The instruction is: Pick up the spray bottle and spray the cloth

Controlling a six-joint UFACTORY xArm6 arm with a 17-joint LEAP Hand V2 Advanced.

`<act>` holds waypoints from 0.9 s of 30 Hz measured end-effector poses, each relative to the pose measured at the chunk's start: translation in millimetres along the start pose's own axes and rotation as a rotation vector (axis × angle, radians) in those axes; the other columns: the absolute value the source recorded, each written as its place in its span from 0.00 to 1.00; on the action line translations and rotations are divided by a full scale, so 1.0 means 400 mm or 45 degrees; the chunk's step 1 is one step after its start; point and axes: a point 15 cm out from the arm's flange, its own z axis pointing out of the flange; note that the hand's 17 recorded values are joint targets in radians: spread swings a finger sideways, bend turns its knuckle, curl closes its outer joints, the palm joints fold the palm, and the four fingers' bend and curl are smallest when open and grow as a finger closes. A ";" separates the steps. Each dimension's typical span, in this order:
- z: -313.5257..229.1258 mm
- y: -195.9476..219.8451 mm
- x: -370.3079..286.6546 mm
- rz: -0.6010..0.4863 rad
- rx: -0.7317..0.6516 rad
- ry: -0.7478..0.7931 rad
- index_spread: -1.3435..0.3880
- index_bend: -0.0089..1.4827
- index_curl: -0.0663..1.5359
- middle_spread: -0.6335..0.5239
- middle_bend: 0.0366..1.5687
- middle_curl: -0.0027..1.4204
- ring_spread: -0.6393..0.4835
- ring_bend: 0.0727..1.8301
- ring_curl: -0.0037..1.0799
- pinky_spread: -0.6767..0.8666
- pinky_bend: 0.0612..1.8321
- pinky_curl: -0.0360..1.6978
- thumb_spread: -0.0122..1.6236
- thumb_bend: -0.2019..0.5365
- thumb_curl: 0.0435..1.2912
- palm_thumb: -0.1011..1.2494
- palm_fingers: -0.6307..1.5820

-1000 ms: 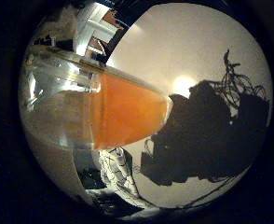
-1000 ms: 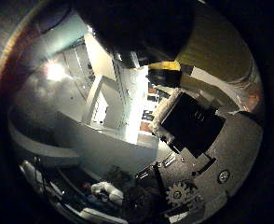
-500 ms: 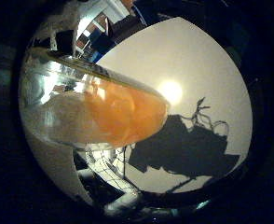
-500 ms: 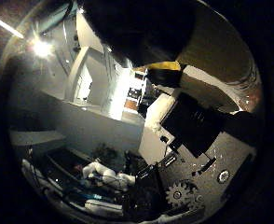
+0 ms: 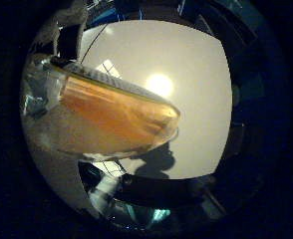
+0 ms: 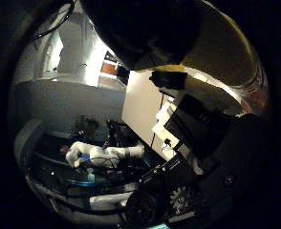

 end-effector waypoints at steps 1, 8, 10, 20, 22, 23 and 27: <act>0.010 -0.003 -0.020 -0.018 -0.045 0.042 0.64 0.78 0.61 0.43 0.86 0.60 0.36 0.71 0.78 0.32 0.59 0.71 0.64 0.25 0.33 0.86 0.78; 0.068 -0.024 -0.131 -0.050 -0.267 0.346 0.65 0.78 0.61 0.43 0.86 0.59 0.36 0.71 0.78 0.31 0.58 0.72 0.63 0.25 0.33 0.86 0.78; 0.087 -0.032 -0.160 -0.056 -0.312 0.443 0.65 0.79 0.60 0.43 0.86 0.59 0.36 0.71 0.78 0.31 0.58 0.73 0.63 0.25 0.33 0.86 0.78; 0.235 -0.062 -0.269 -0.094 -0.477 0.720 0.65 0.79 0.60 0.43 0.86 0.59 0.36 0.71 0.79 0.31 0.58 0.74 0.63 0.25 0.34 0.86 0.78; 0.264 -0.064 -0.285 -0.104 -0.503 0.756 0.65 0.79 0.60 0.43 0.86 0.59 0.36 0.71 0.79 0.31 0.58 0.74 0.63 0.25 0.33 0.86 0.78; 0.278 -0.064 -0.290 -0.110 -0.521 0.774 0.65 0.79 0.60 0.43 0.86 0.59 0.36 0.71 0.79 0.31 0.58 0.74 0.63 0.25 0.33 0.85 0.78; 0.320 -0.051 -0.301 -0.104 -0.588 0.818 0.65 0.79 0.60 0.43 0.86 0.59 0.36 0.71 0.79 0.31 0.58 0.74 0.64 0.25 0.33 0.85 0.78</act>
